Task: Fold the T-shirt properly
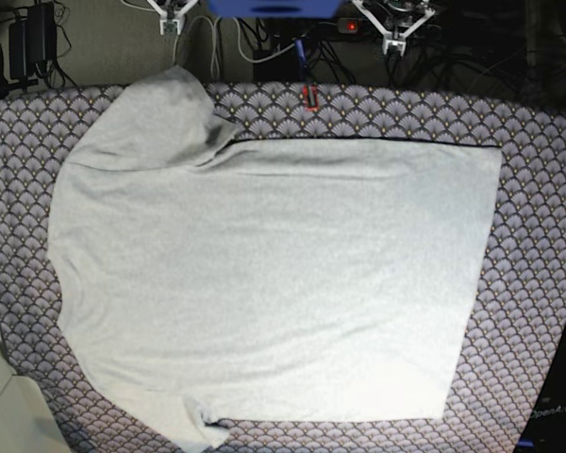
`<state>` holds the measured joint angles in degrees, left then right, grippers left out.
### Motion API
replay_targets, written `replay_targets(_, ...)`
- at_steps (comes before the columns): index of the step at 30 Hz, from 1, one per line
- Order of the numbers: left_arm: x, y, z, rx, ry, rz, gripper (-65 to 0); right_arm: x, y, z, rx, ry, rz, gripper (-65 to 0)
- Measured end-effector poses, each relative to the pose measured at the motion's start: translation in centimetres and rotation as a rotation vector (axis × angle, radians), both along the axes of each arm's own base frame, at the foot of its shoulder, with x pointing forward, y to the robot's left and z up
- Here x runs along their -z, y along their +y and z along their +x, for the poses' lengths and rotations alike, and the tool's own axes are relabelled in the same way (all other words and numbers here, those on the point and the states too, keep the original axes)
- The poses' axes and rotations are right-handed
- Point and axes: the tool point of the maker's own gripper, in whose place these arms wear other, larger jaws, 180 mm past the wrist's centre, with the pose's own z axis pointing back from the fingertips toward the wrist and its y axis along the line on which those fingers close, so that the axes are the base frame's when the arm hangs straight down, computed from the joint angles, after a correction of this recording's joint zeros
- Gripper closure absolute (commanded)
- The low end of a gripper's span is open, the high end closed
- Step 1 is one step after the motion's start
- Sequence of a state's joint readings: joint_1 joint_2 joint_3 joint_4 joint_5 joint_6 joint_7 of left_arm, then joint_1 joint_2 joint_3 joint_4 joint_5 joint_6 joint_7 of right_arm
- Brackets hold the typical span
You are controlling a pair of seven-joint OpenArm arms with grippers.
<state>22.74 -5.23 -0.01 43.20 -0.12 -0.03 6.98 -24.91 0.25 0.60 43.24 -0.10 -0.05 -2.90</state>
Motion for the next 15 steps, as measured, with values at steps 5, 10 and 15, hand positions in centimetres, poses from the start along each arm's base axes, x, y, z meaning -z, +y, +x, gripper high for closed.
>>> replay_targets(5, -3.9, 1.4, 2.2, -0.055, -0.146, 0.008, -0.3, -3.0, -0.9, 2.5, 0.025, -0.135, -0.021, 0.0)
replay_targets(10, -6.9, 4.8, 3.9, -0.096, -0.241, 0.074, -0.3, -4.8, -3.3, 1.9, 0.049, -0.160, -0.069, 0.0)
replay_targets(15, -9.6, 3.4, 3.8, -0.156, -0.228, -0.003, -0.3, -8.2, -3.1, 4.1, 0.032, -0.271, -0.075, 0.0)
